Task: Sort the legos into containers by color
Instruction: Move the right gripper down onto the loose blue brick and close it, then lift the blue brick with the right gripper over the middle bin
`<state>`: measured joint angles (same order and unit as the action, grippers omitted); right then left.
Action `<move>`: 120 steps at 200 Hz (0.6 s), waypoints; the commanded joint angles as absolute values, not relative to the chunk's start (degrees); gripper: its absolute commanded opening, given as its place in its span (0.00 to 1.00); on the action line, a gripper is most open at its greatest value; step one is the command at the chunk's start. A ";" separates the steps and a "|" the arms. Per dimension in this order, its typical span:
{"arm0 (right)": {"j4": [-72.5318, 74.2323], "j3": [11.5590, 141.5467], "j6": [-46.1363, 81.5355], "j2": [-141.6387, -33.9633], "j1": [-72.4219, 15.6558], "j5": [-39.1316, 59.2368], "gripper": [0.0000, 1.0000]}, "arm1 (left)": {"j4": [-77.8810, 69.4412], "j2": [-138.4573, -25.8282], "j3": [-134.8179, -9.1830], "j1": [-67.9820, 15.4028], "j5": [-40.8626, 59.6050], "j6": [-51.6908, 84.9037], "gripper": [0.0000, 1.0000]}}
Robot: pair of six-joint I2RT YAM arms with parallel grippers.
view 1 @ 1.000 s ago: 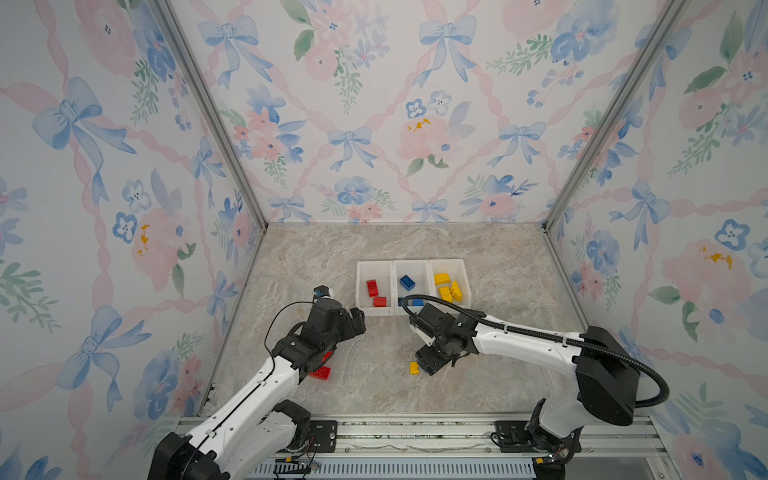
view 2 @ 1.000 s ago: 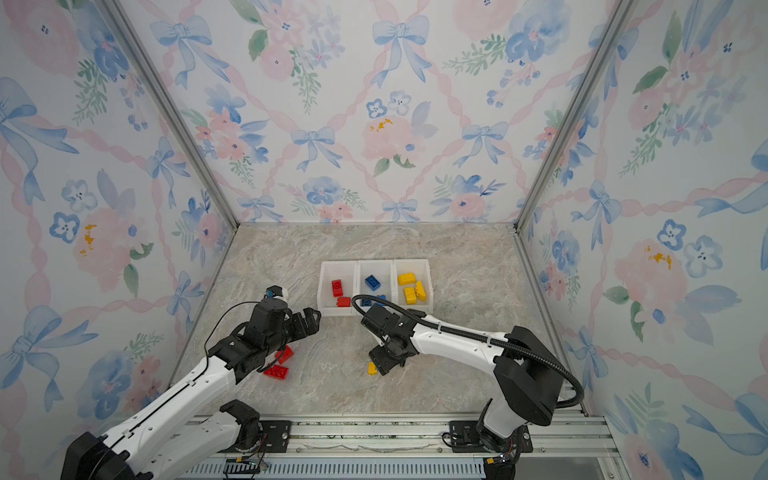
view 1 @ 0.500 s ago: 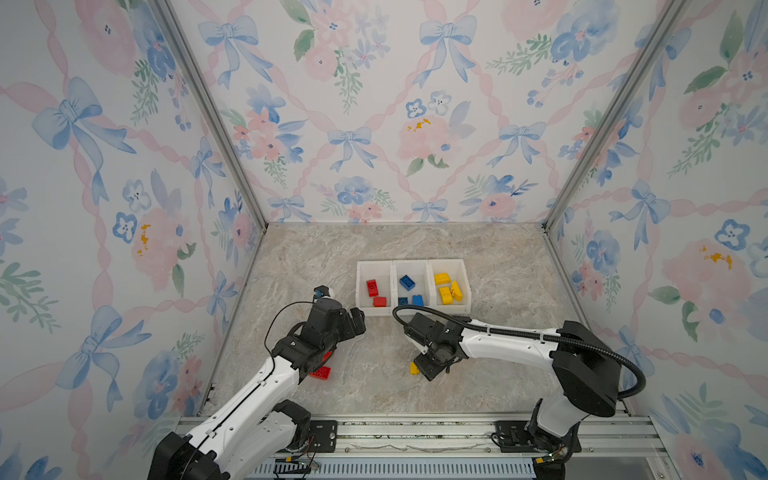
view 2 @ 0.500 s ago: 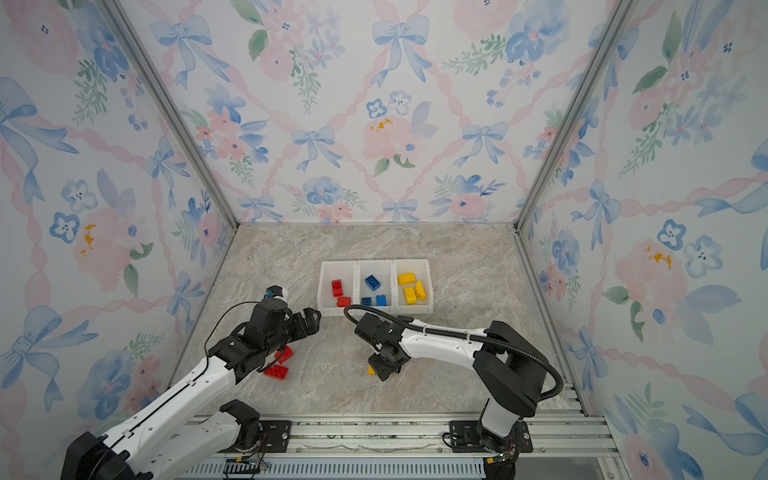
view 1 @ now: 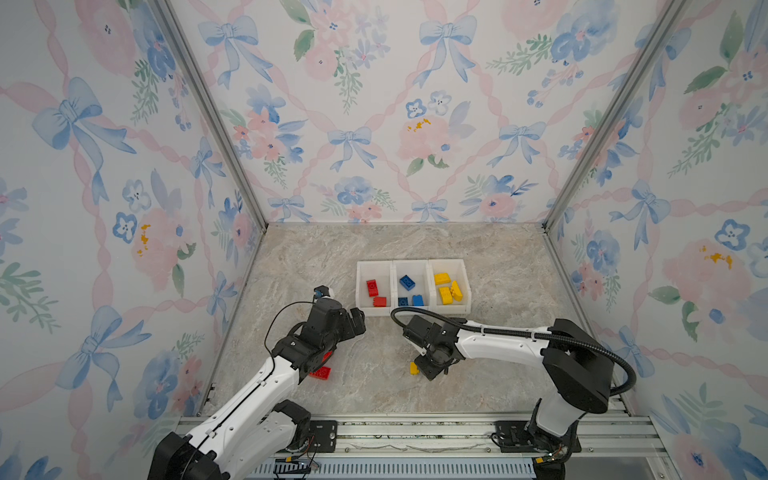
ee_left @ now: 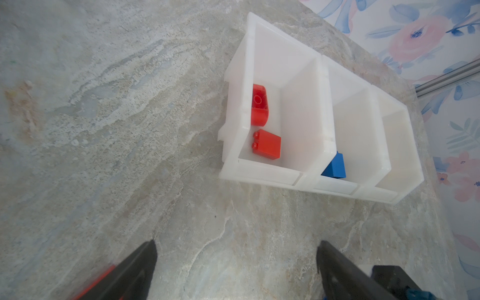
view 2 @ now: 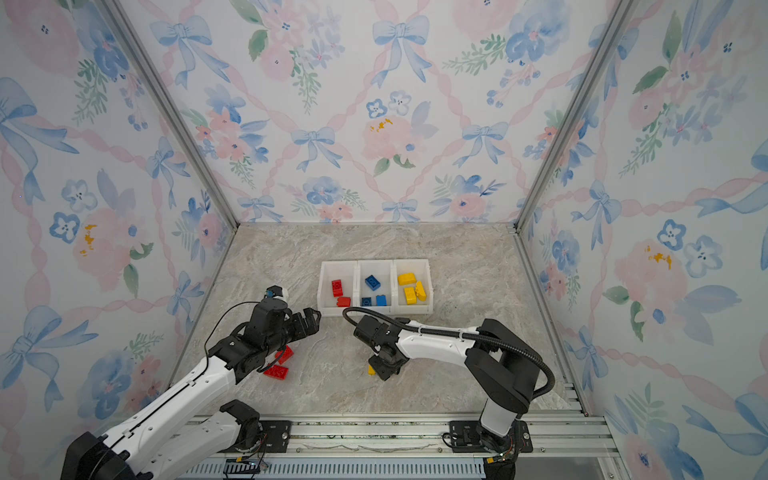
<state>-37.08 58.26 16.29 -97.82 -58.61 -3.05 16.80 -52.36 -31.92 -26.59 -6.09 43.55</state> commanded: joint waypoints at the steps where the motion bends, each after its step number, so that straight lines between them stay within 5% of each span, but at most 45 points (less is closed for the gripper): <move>1: -37.08 58.44 16.40 -99.05 -59.23 -3.95 0.46 | 16.95 -52.98 -31.73 -26.30 -5.99 42.63 0.98; 120: -39.48 59.31 17.39 -95.15 -57.92 -4.64 0.37 | 17.02 -52.19 -30.76 -26.29 -6.02 42.63 0.98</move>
<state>-37.12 58.26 16.51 -97.80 -58.50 -3.49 16.80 -52.62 -31.70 -26.59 -6.11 43.55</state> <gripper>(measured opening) 0.374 0.979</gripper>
